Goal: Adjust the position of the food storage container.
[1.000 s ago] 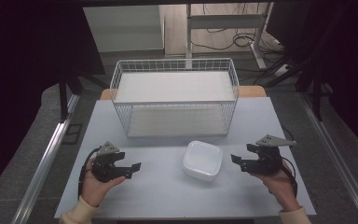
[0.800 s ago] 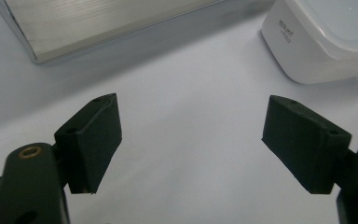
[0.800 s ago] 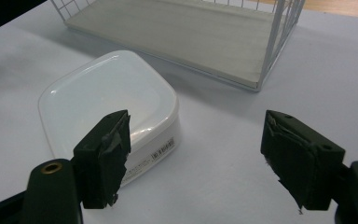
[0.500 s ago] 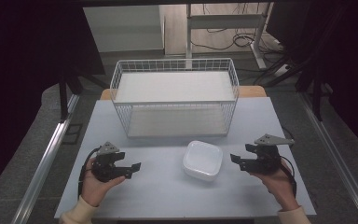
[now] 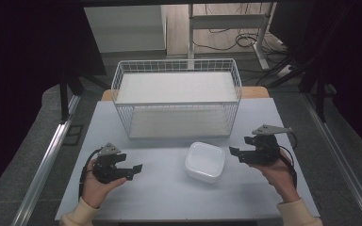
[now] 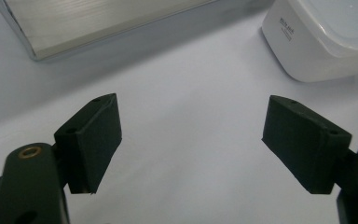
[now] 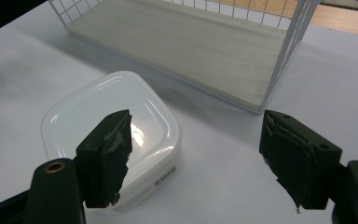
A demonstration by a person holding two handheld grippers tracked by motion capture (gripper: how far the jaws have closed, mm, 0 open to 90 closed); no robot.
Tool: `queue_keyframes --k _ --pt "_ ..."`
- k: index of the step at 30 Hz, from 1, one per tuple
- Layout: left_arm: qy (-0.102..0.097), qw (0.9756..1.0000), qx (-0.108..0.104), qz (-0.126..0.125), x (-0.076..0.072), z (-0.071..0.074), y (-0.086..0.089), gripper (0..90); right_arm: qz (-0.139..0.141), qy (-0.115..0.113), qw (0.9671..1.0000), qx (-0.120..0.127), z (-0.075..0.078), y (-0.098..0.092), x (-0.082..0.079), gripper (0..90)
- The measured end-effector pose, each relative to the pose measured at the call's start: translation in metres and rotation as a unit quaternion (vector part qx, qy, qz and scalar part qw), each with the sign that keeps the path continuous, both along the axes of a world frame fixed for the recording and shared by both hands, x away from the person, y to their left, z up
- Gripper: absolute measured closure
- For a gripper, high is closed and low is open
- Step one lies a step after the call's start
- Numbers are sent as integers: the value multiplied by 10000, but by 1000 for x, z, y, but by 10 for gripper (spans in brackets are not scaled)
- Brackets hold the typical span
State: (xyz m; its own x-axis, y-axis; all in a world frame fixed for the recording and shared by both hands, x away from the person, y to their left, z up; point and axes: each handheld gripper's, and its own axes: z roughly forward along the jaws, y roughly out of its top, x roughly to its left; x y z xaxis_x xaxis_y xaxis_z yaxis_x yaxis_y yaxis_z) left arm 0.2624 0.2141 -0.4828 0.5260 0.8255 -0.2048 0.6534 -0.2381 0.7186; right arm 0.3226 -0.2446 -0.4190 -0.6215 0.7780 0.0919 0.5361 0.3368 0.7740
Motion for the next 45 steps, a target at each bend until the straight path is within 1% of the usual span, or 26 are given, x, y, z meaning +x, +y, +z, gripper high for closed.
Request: queue_keyframes --k 9,12,13,15,19,21,22,23,24,25,28,29,30,31,32,33,34,35,36,37,38,40,41,42,43,45 --pt "8 10000 25 -12 0 -1 -1 189 -39 140 9999 -26 4 4 12 316" --pt "12 10000 29 -13 0 -1 -2 189 12 224 9997 -105 2 9 20 337" --pt "12 10000 29 -13 0 -1 -2 189 12 224 9997 -105 2 9 20 337" --pt "31 10000 32 -15 0 -2 -2 189 99 289 9994 -187 -1 15 28 348" --pt "49 10000 59 -44 1 -3 -3 189 137 351 9989 -278 -3 20 38 375" --pt "56 10000 57 -44 1 -4 -3 189 124 382 9988 -269 -4 21 40 384" --pt "59 9999 61 -60 1 -4 -4 189 130 432 9984 -332 -6 22 44 404" --pt "59 9999 61 -60 1 -4 -4 189 130 432 9984 -332 -6 22 44 404" --pt "57 9999 69 -63 1 -4 -4 189 121 473 9981 -377 -8 23 47 434" --pt "56 9999 71 -68 1 -4 -4 189 121 473 9981 -377 -8 23 47 434" --pt "65 9999 87 -82 1 -5 -5 188 157 546 9972 -490 -14 26 52 511" --pt "65 9999 87 -82 1 -5 -5 188 157 546 9972 -490 -14 26 52 511" --pt "68 9999 82 -81 1 -5 -5 188 181 606 9966 -530 -17 27 56 574" --pt "68 9999 82 -81 1 -5 -5 188 181 606 9966 -530 -17 27 56 574" --pt "66 9999 87 -82 1 -5 -5 188 253 684 9956 -587 -21 29 59 631" --pt "67 9999 86 -81 1 -5 -5 188 283 715 9951 -617 -23 30 61 662" --pt "67 9999 86 -81 1 -5 -5 188 314 734 9946 -661 -26 31 62 691" --pt "72 9999 82 -81 1 -5 -5 188 314 734 9946 -661 -26 31 62 691" --pt "79 9999 78 -82 1 -5 -5 188 372 777 9936 -733 -30 33 65 737" --pt "79 9999 78 -82 1 -5 -5 188 372 777 9936 -733 -30 33 65 737" --pt "82 9999 77 -79 1 -5 -5 188 442 825 9923 -805 -33 36 66 781" --pt "84 9999 79 -82 1 -6 -5 188 494 847 9912 -886 -36 39 67 820" --pt "84 9999 79 -82 1 -6 -5 188 494 847 9912 -886 -36 39 67 820" --pt "85 9999 82 -86 1 -6 -5 188 519 838 9903 -978 -38 42 67 852" --pt "85 9999 82 -86 1 -6 -5 188 519 838 9903 -978 -38 42 67 852" --pt "86 9999 89 -93 1 -6 -5 188 596 845 9889 -1070 -42 44 67 884"
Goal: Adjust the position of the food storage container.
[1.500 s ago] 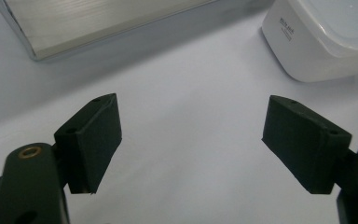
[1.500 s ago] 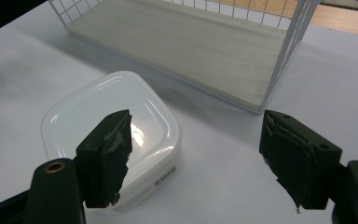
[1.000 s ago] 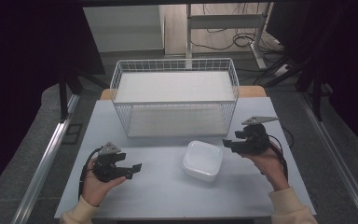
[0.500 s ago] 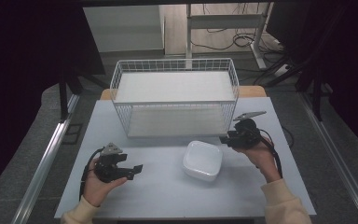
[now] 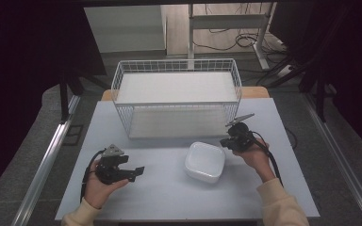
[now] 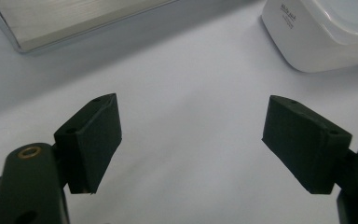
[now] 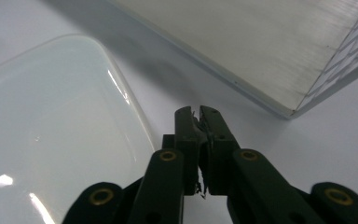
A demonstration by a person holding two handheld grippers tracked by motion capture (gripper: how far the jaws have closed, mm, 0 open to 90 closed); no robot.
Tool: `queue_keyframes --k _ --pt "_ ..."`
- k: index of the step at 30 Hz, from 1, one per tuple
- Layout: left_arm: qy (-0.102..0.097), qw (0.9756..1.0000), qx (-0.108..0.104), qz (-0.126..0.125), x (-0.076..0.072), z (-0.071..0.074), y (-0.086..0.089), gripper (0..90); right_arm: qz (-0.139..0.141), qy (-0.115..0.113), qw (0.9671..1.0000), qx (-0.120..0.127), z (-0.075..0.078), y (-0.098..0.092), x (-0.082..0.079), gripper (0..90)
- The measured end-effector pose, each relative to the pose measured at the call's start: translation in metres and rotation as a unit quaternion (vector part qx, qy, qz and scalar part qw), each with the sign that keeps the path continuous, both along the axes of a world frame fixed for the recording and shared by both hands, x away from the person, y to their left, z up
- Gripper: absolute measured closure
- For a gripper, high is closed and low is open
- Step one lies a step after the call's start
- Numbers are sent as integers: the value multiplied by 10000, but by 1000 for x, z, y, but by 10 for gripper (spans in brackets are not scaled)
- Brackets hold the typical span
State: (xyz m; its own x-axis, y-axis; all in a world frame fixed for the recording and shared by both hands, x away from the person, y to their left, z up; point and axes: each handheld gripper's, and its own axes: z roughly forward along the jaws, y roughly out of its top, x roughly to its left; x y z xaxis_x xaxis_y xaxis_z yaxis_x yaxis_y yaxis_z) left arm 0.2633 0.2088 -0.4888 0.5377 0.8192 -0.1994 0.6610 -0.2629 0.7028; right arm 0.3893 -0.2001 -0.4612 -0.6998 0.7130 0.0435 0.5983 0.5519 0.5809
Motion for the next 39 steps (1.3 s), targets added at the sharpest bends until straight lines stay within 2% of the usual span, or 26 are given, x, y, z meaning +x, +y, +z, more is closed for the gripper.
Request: queue_keyframes --k 5,9,22,39 --pt "-4 10000 -22 4 0 1 0 188 97 78 9998 -153 -6 3 -1 890" --pt "-4 10000 -19 7 0 0 1 188 83 31 9995 -306 -8 4 -4 890" --pt "-2 10000 2 -7 0 0 0 188 169 44 9995 -277 -8 -2 -17 891" --pt "-11 10000 -18 10 0 0 4 188 474 148 9982 -324 -10 13 -47 891"
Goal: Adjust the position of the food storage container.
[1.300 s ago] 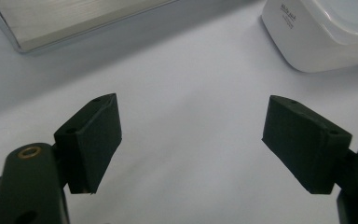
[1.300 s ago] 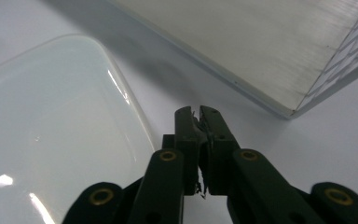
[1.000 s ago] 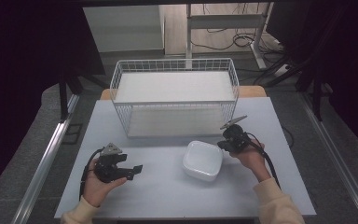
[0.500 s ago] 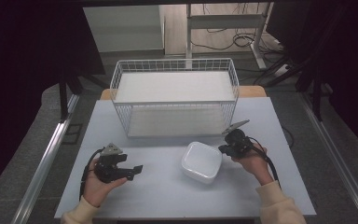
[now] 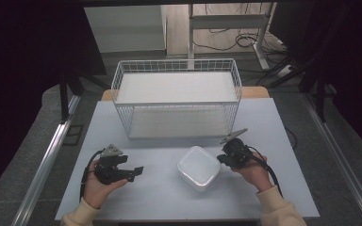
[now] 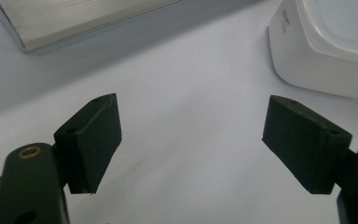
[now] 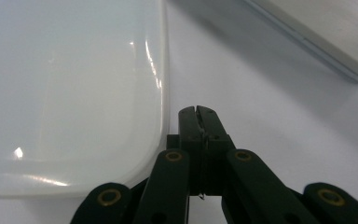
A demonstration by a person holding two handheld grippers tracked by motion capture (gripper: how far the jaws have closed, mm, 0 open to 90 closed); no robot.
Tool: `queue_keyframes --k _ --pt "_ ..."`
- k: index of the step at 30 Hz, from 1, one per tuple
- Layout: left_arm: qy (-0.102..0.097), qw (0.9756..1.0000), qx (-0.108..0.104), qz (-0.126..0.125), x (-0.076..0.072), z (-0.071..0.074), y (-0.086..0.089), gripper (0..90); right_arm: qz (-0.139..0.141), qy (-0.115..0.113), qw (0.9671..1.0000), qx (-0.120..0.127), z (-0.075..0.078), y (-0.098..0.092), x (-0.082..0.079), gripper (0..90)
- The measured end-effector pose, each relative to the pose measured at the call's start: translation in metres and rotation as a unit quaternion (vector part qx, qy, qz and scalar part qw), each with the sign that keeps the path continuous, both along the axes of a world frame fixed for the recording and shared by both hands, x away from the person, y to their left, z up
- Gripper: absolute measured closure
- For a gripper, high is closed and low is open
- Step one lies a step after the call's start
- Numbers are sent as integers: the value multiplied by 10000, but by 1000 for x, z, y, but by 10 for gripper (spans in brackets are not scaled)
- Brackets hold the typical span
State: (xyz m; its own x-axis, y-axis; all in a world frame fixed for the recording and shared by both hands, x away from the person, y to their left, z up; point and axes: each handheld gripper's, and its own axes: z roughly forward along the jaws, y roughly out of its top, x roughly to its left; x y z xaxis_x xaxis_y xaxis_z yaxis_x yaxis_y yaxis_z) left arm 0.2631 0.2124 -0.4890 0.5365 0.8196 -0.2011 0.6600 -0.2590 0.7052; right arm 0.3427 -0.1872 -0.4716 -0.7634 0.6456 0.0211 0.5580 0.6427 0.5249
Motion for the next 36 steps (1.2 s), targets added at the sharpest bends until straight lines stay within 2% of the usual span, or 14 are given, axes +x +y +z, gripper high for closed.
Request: queue_keyframes --k 12,22,33,36 --pt "0 10000 -6 9 0 0 1 188 319 142 9994 42 0 13 -18 891" --pt "-3 10000 -10 15 0 0 1 188 428 303 9986 -6 -3 22 -33 891" --pt "-11 10000 -2 21 -1 0 1 187 707 391 9967 39 -4 36 -48 891" --pt "-16 10000 -1 21 -1 0 1 188 773 368 9963 -28 -5 41 -52 890"
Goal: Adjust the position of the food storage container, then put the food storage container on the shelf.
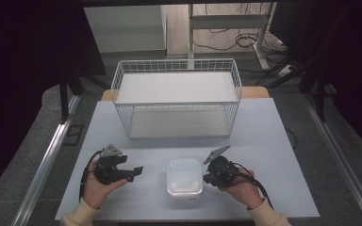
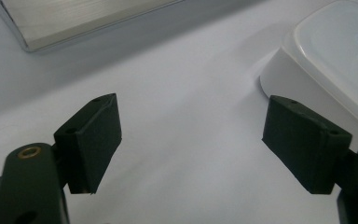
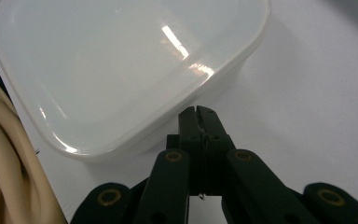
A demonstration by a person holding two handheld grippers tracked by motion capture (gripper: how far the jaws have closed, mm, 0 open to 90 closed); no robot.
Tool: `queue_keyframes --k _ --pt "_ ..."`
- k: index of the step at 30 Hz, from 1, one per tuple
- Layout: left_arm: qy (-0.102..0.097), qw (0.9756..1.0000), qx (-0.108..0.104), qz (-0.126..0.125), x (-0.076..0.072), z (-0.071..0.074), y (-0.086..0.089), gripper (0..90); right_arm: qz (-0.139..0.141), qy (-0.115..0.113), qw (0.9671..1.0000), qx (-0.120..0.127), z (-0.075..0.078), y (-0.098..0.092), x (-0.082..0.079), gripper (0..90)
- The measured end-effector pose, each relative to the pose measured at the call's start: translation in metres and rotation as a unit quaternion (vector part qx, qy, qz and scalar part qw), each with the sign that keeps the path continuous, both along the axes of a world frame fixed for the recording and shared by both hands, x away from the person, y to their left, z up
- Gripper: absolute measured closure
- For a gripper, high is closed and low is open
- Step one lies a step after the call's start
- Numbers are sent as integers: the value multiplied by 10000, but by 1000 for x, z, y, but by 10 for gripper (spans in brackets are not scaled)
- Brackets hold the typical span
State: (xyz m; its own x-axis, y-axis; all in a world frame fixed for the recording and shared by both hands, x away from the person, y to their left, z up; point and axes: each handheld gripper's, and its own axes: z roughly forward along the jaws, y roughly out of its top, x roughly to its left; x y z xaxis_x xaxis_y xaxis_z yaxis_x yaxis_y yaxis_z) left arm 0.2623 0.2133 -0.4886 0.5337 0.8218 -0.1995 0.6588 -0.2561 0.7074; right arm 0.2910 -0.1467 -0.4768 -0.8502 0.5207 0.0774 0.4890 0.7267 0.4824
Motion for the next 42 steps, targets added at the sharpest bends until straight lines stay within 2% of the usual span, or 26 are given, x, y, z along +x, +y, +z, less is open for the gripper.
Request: queue_keyframes --k 7,9,11,13,18,19,21,22,24,25,26,27,28,31,33,41,42 --pt "-1 10000 -7 14 0 0 1 188 -59 -55 9999 64 5 -5 0 890" --pt "-7 10000 -3 17 0 1 2 188 -167 -176 9997 43 9 -10 1 890" --pt "-12 10000 -16 35 0 1 2 188 -371 -333 9985 208 17 -22 2 890" --pt "-15 10000 -23 43 0 1 2 188 -443 -391 9979 264 19 -27 1 890" --pt "-25 10000 -18 32 0 2 1 188 -776 -490 9935 678 25 -48 -1 881" --pt "-31 10000 -18 22 0 3 0 188 -941 -518 9901 908 25 -55 -1 765" --pt "-36 10000 -28 32 0 3 0 188 -1104 -602 9861 1084 23 -61 -1 599" --pt "-37 10000 -33 37 0 3 0 187 -1200 -645 9837 1171 22 -63 -1 530" --pt "-35 10000 -40 41 0 4 0 187 -1341 -651 9804 1291 22 -67 0 454" --pt "-35 10000 -40 41 0 4 0 186 -1341 -651 9804 1291 22 -67 0 454" --pt "-37 10000 -36 42 0 4 0 185 -1442 -627 9779 1375 22 -69 2 414" --pt "-36 10000 -40 44 0 4 0 185 -1442 -627 9779 1375 22 -69 2 414" --pt "-38 10000 -51 47 0 5 0 182 -1504 -605 9762 1444 22 -70 3 387" --pt "-37 9999 -71 64 -1 7 -1 179 -1536 -585 9750 1494 22 -70 3 358" --pt "-40 9999 -106 63 -3 9 -3 178 -1603 -529 9719 1641 22 -69 5 299" --pt "6 9994 -348 19 -5 17 -8 164 -1630 -485 9691 1789 23 -67 7 212" --pt "32 9994 -357 -40 -5 18 -10 164 -1676 -454 9671 1860 24 -67 7 201"
